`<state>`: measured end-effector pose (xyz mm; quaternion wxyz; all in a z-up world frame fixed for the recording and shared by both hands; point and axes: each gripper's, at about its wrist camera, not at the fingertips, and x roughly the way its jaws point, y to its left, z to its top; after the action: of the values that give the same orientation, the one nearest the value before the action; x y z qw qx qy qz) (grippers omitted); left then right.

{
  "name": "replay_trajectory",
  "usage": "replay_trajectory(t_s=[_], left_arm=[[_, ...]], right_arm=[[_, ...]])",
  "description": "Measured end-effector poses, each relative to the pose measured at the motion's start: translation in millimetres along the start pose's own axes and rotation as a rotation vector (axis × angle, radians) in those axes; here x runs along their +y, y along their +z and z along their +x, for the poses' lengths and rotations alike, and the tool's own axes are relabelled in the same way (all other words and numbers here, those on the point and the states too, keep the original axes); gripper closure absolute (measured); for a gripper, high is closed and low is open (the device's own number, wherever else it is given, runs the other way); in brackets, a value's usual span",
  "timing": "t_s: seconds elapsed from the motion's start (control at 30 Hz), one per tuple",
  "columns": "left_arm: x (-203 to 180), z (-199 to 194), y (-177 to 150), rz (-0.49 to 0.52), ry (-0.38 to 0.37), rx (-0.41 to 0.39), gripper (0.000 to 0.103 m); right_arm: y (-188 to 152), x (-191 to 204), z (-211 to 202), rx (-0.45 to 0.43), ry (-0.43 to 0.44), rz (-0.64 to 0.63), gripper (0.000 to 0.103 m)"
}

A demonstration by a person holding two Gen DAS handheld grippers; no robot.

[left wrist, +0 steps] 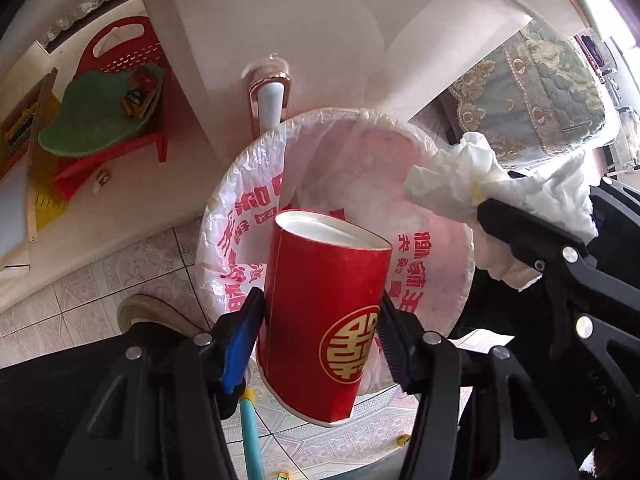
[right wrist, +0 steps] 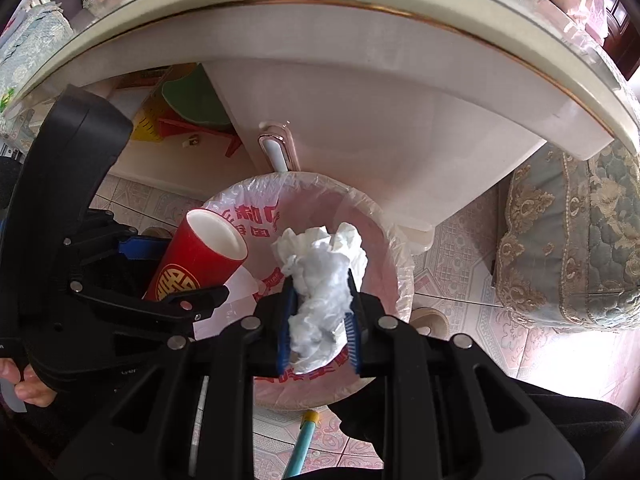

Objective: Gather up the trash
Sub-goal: 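Carry the red cup and tissue down over the trash bin with both tools, then open both tools to drop the cup and tissue into the bin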

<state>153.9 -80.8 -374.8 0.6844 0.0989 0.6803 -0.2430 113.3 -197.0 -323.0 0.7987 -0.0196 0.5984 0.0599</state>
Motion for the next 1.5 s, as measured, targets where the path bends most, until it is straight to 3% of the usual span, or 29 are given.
replay_trajectory(t_s=[0.5, 0.87, 0.93, 1.03, 1.13, 1.5], left_arm=[[10, 47, 13, -0.065, -0.045, 0.095, 0.048], [9, 64, 15, -0.061, -0.021, 0.120, 0.047], [9, 64, 16, -0.058, -0.006, 0.118, 0.046], [15, 68, 19, -0.103, -0.020, 0.160, 0.033], [22, 66, 19, -0.136, -0.025, 0.155, 0.032], [22, 62, 22, -0.134, 0.011, 0.142, 0.030]], right_arm=[[2, -11, 47, 0.121, 0.040, 0.059, 0.081], [2, -9, 54, 0.130, 0.034, 0.047, 0.081], [2, -10, 53, 0.126, 0.016, 0.047, 0.074], [3, -15, 51, 0.113, 0.006, 0.068, 0.064], [3, -17, 51, 0.116, 0.025, 0.082, 0.052], [3, -15, 52, 0.120, 0.019, 0.082, 0.049]])
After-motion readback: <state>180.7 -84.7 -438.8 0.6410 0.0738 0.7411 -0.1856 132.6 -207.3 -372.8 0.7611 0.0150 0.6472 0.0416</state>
